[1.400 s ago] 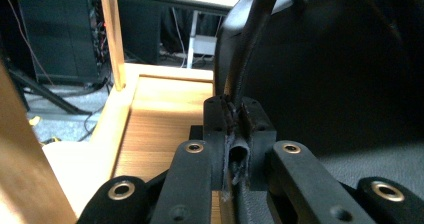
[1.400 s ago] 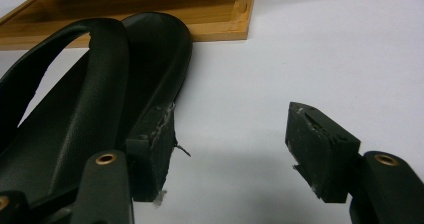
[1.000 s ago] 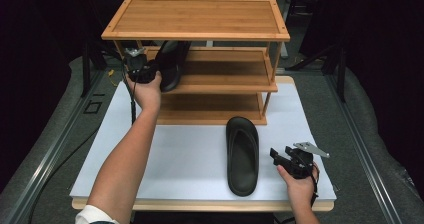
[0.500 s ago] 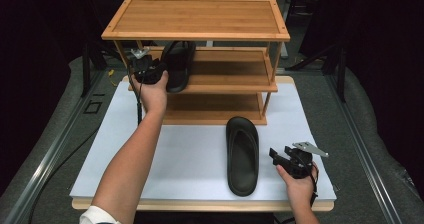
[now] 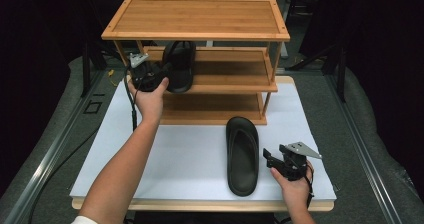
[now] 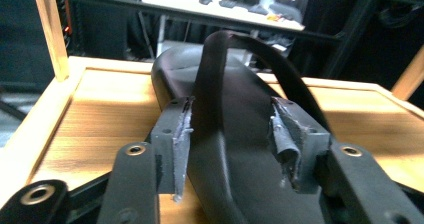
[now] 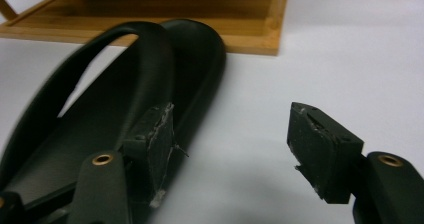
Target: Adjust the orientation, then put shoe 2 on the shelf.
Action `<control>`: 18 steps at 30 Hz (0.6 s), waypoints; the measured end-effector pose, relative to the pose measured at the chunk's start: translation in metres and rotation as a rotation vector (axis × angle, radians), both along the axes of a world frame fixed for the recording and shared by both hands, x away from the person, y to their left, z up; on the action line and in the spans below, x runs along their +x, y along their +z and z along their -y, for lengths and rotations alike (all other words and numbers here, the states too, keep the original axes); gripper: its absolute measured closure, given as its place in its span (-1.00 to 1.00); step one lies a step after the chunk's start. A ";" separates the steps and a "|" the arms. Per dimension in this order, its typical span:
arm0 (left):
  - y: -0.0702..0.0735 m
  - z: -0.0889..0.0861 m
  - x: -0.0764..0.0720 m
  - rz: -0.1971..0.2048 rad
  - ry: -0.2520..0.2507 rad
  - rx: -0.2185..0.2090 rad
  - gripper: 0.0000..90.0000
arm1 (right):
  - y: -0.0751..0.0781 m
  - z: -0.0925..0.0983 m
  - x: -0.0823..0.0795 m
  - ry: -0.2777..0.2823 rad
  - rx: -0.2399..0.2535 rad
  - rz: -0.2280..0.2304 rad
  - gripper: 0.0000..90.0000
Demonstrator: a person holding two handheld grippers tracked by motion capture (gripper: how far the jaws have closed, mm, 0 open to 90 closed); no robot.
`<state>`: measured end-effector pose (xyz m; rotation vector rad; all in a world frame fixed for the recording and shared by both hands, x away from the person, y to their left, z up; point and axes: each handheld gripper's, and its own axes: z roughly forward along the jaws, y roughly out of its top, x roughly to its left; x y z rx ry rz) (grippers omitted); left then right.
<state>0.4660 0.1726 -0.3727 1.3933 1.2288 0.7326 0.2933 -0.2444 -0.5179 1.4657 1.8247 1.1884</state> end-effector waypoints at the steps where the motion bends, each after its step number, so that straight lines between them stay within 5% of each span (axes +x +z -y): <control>1: 0.000 -0.002 -0.004 0.011 -0.010 -0.002 0.13 | 0.000 0.000 0.000 0.000 0.000 0.000 -0.25; 7: -0.001 -0.013 -0.029 0.046 -0.081 0.018 0.02 | 0.005 -0.017 -0.006 0.048 -0.004 0.024 -0.33; 10: -0.005 -0.021 -0.042 0.072 -0.134 -0.006 0.00 | 0.005 -0.024 -0.006 0.055 -0.018 0.008 -0.38; 18: -0.022 -0.041 -0.078 0.104 -0.169 -0.004 -0.04 | -0.002 -0.038 -0.004 0.081 -0.050 -0.001 -0.35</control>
